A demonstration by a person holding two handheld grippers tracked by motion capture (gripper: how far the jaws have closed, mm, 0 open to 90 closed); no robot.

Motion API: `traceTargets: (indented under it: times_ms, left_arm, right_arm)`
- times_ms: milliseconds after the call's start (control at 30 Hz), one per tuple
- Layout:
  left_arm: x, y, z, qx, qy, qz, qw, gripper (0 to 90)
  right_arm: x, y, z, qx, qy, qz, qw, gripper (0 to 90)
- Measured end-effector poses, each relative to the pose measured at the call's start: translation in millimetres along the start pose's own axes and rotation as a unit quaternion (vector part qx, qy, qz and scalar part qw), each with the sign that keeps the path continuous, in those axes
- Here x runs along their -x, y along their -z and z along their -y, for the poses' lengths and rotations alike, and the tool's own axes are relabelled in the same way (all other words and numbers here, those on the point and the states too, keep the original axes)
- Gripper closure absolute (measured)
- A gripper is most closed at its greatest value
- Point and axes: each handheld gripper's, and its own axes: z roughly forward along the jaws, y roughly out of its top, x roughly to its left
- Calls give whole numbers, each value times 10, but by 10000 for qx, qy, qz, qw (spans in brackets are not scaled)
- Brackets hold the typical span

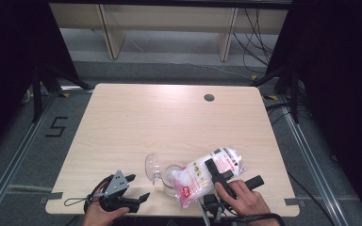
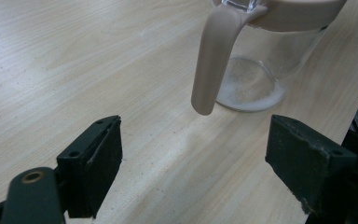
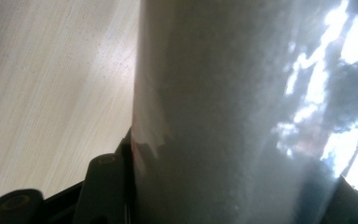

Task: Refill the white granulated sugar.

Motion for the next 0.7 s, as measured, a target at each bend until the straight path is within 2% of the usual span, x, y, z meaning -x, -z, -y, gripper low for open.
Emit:
traceTargets:
  times_ms: [33,67,100,133,200,233,267,300,367,433,467,533,567,600,667,700]
  left_arm:
    - [4,-3,0,7,14,6,10000,183]
    - [15,-14,2,66,43,-29,10000,182]
    - [3,-5,-2,-8,-52,-18,10000,182]
    - [15,-16,0,59,29,-21,10000,181]
    - [12,-6,-3,13,41,5,10000,181]
    - [12,-2,-3,16,43,-3,10000,180]
    - [4,3,-5,-11,2,-17,10000,180]
    - [-12,12,-9,-62,-102,-46,9999,181]
    - [9,2,-6,23,41,-3,10000,180]
    - [-5,6,-8,-33,-49,-27,10000,180]
    - [9,-1,-4,10,40,1,10000,180]
    - [10,0,-4,8,47,2,10000,180]
    - [-3,7,-7,-21,-31,-22,10000,180]
    - [3,4,-5,6,16,-13,10000,180]
    - [-3,5,-6,-26,3,-11,10000,180]
    - [-3,6,-5,-34,-6,-5,10000,180]
  right_arm:
    - [20,-15,-9,62,101,28,9999,504]
    - [24,-18,-14,50,93,26,9999,504]
    - [26,-22,-18,52,79,24,10000,504]
    - [35,-41,-20,164,129,98,9997,504]
    - [45,-48,-20,173,153,121,9997,504]
    - [52,-40,-19,98,182,44,9998,505]
    - [37,-48,-11,123,104,45,9999,505]
    - [26,-33,-12,11,12,27,10000,505]
    - [23,-46,6,121,60,96,9999,505]
    - [26,-28,19,16,89,9,10000,506]
    - [29,-28,20,21,116,20,9999,506]
    - [19,-16,27,-30,72,11,10000,506]
    - [20,0,39,0,109,30,9999,507]
    - [26,7,43,11,172,19,9998,507]
    - [14,36,42,-53,74,-2,10000,507]
    - [15,37,38,12,84,92,9999,507]
